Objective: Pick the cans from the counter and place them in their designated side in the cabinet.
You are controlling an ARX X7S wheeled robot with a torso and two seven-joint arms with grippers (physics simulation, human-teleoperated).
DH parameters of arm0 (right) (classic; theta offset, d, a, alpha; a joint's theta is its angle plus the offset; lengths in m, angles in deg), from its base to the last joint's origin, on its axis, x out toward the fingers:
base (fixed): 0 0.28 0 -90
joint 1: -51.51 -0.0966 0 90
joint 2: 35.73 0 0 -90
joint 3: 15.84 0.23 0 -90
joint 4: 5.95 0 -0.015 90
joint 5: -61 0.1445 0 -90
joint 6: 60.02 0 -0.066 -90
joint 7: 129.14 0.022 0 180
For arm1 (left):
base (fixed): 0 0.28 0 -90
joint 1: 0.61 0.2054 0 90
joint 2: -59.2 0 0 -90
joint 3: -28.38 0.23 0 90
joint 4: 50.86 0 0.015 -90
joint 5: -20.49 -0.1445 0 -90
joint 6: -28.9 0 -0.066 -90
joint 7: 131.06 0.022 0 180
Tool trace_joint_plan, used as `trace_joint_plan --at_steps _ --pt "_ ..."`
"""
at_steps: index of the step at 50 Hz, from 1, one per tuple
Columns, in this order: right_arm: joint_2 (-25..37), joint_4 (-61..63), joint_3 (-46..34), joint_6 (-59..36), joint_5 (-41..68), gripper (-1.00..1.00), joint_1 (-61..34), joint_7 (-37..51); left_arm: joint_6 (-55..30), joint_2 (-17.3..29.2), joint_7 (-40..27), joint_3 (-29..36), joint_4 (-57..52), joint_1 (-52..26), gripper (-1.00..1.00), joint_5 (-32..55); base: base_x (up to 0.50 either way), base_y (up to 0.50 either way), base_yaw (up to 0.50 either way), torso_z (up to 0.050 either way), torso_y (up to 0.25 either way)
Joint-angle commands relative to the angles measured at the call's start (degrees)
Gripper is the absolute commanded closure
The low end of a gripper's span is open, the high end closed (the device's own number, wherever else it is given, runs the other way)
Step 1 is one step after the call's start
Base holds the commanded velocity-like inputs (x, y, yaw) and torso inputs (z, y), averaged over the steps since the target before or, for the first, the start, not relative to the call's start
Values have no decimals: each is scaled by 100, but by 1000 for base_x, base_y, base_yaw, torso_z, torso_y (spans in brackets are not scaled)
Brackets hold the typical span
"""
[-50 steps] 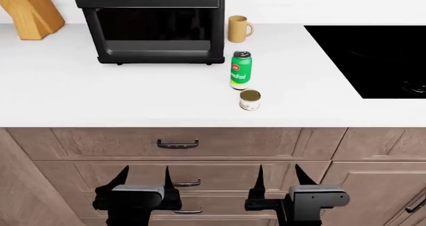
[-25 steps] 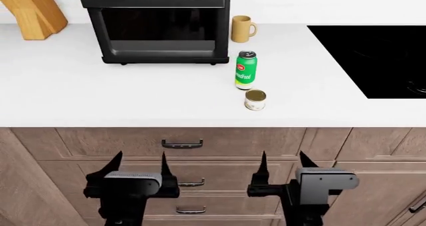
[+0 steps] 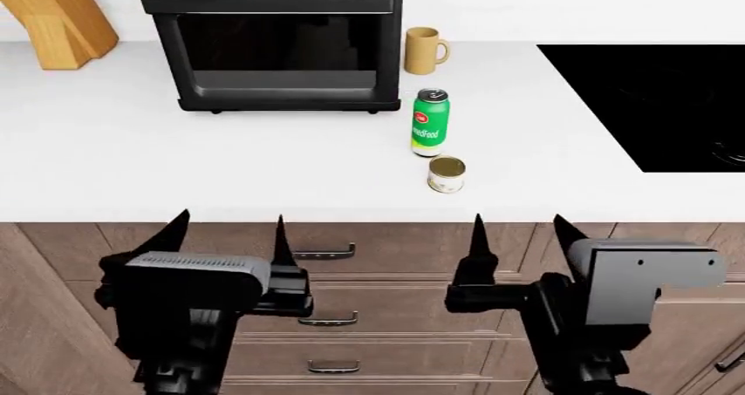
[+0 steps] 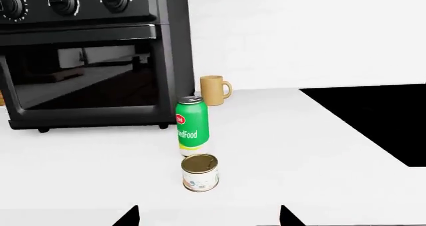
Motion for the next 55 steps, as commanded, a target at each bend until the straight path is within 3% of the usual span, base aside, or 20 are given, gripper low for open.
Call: trace_joint_plan --at_steps 1,12,18,22,24,29,35,39,45,55 --pt "1328 791 -254 438 1948 -100 413 1738 125 945 -1265 414 -834 376 -100 1067 0 0 0 0 0" --pt "3408 792 -2335 2697 2560 -100 54 3575 753 1993 -2563 1045 -828 186 -100 2011 0 0 0 0 0" --pt "3807 779 -3044 3175 2516 -100 -227 3928 1046 2415 -3094 1390 -824 -21 -100 2264 0 0 0 0 0" --pt "3991 785 -3325 3433 2507 -100 -319 4055 1495 2949 -3657 1831 -832 -266 -100 2631 0 0 0 0 0" --pt "4094 785 -3503 3614 2446 -100 -337 4111 1954 3389 -4078 2385 -834 -539 -100 2812 0 0 0 0 0" --pt "4380 789 -4103 4166 2167 -100 -393 4258 3269 4388 -5099 4749 -835 -1751 -100 2646 0 0 0 0 0" --pt "4529 768 -4474 4478 1974 -100 -431 4323 4310 4992 -6078 7329 -836 -3319 -100 2080 0 0 0 0 0" --pt "4589 772 -4601 4574 1930 -100 -486 4372 4501 4986 -6515 8367 -834 -4171 -100 2055 0 0 0 0 0" --pt "4668 769 -4878 4674 1871 -100 -665 4406 4542 4972 -6732 8601 -816 -4469 -100 2157 0 0 0 0 0" --pt "4747 780 -5357 4787 1749 -100 -998 4382 4977 5270 -6849 8439 -603 -4516 -100 2269 0 0 0 0 0"
